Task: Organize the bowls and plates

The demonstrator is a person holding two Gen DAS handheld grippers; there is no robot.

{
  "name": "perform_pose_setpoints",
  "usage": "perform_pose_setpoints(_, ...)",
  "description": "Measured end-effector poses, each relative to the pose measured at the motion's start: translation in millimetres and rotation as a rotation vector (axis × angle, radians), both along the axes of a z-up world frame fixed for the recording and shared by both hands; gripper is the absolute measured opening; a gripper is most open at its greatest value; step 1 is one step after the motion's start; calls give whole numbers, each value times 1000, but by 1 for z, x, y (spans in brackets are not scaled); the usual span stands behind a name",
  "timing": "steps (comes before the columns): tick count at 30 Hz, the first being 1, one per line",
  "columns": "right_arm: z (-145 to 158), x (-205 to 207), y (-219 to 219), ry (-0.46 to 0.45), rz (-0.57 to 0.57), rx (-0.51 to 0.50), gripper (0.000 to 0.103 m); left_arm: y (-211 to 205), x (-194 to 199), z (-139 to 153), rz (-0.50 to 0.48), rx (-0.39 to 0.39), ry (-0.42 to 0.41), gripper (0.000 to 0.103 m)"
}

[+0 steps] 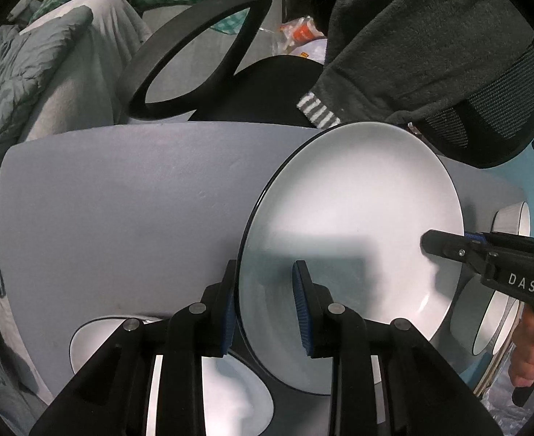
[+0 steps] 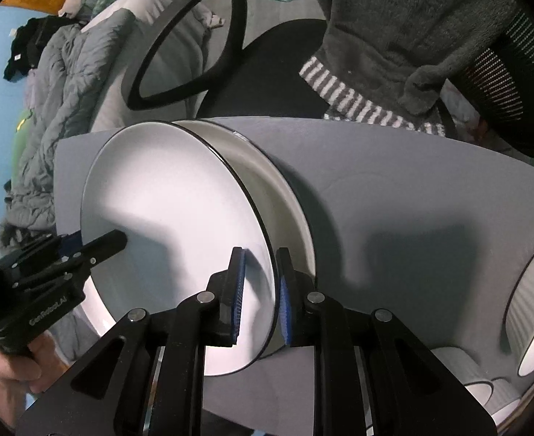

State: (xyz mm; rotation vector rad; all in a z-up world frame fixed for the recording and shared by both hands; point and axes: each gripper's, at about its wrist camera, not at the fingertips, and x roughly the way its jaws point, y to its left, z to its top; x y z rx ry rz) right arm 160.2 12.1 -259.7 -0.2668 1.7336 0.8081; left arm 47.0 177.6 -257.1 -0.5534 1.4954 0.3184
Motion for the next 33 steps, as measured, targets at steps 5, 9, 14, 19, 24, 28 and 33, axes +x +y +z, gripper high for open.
perform_pose_setpoints(5,0,8,-1,1,-20,-1,17,-2,5,-2,-19,6,7,28)
perform_pose_setpoints(9,0,13,0,16,-40,-22,18,-3,7,-4,-35,-5,27,28)
perform_pose_setpoints(14,0,11,3,14,-30,-72,21,-7,8,-3,-74,21,40,31)
perform_pose_setpoints(19,1,9,6,13,-23,-131,22,-7,7,-3,-68,40,50,37)
perform_pose_setpoints(24,4,4,9,6,-11,-167,31,-6,4,3,-68,67,45,46)
perform_pose_setpoints(28,7,1,10,-8,-8,-190,33,-5,1,9,-62,76,30,49)
perform_pose_setpoints(33,12,-1,7,-25,-19,-195,37,-8,-3,14,-56,74,17,49)
